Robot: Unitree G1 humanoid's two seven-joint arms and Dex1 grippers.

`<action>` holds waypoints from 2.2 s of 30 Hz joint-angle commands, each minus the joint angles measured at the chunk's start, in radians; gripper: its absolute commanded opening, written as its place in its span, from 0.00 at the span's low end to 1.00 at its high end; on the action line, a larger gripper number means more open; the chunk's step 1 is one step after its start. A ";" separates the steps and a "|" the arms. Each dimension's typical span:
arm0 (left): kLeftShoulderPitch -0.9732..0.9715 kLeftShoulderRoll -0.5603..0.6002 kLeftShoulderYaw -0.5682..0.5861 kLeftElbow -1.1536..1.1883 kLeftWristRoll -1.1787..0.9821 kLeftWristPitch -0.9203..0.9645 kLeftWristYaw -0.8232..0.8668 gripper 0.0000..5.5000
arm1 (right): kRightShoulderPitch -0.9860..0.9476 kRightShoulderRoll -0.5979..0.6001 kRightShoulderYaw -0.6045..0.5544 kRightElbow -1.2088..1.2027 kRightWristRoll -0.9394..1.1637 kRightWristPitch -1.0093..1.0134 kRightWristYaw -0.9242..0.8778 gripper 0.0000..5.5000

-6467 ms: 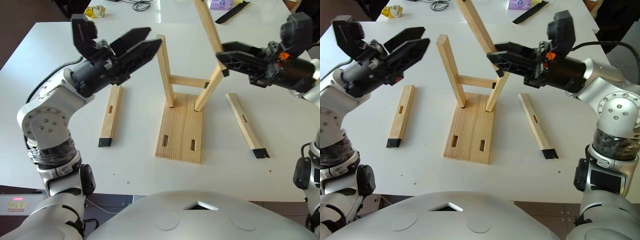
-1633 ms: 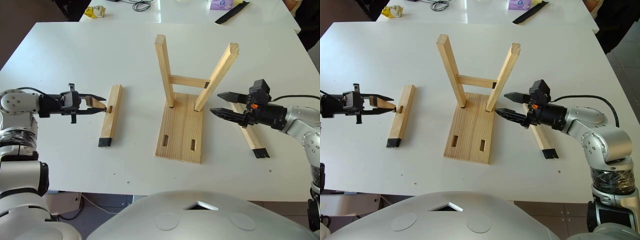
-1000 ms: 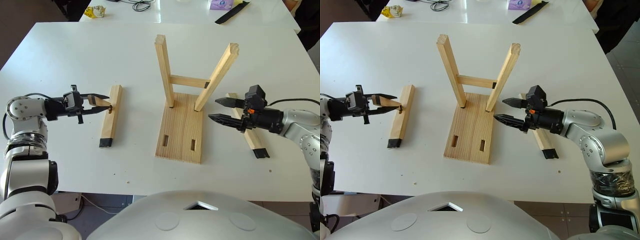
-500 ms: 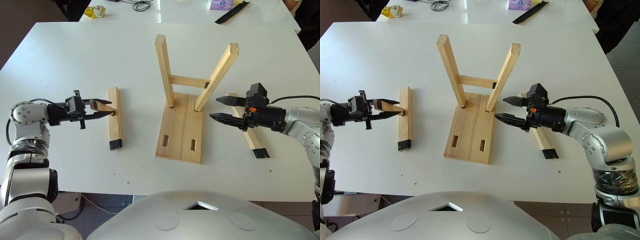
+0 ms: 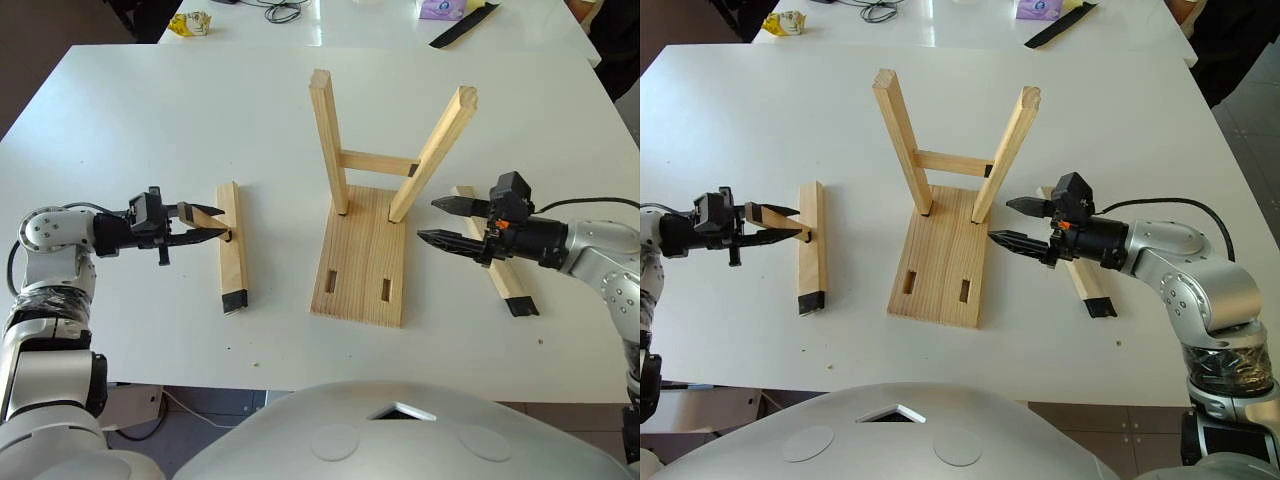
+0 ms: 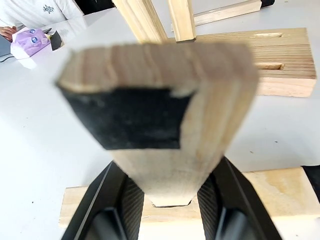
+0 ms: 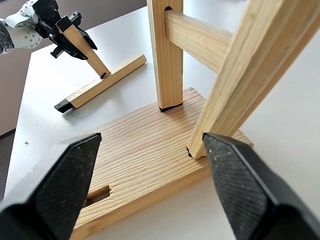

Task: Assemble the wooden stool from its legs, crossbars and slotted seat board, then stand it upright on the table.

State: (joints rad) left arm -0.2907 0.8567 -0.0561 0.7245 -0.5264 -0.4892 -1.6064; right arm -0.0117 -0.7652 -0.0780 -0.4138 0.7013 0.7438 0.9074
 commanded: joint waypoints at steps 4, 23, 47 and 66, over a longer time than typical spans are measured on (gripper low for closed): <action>0.058 0.016 -0.051 -0.073 0.049 0.155 -0.008 0.24 | -0.015 -0.011 0.017 0.003 -0.021 -0.007 0.011 0.68; 0.167 -0.094 0.013 -0.197 0.084 0.219 0.156 0.24 | -0.046 -0.008 0.054 0.025 -0.057 -0.012 0.026 0.68; 0.178 -0.099 -0.017 -0.367 0.268 0.416 0.472 0.39 | -0.033 0.000 0.059 0.016 -0.087 -0.022 0.024 0.68; 0.183 -0.127 0.037 -0.316 0.241 0.385 0.437 0.71 | -0.030 0.005 0.072 0.029 -0.109 -0.042 0.026 0.68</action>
State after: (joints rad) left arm -0.1246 0.7035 -0.0277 0.4014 -0.2994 -0.1190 -1.1544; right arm -0.0421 -0.7556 -0.0054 -0.3847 0.6056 0.7114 0.9384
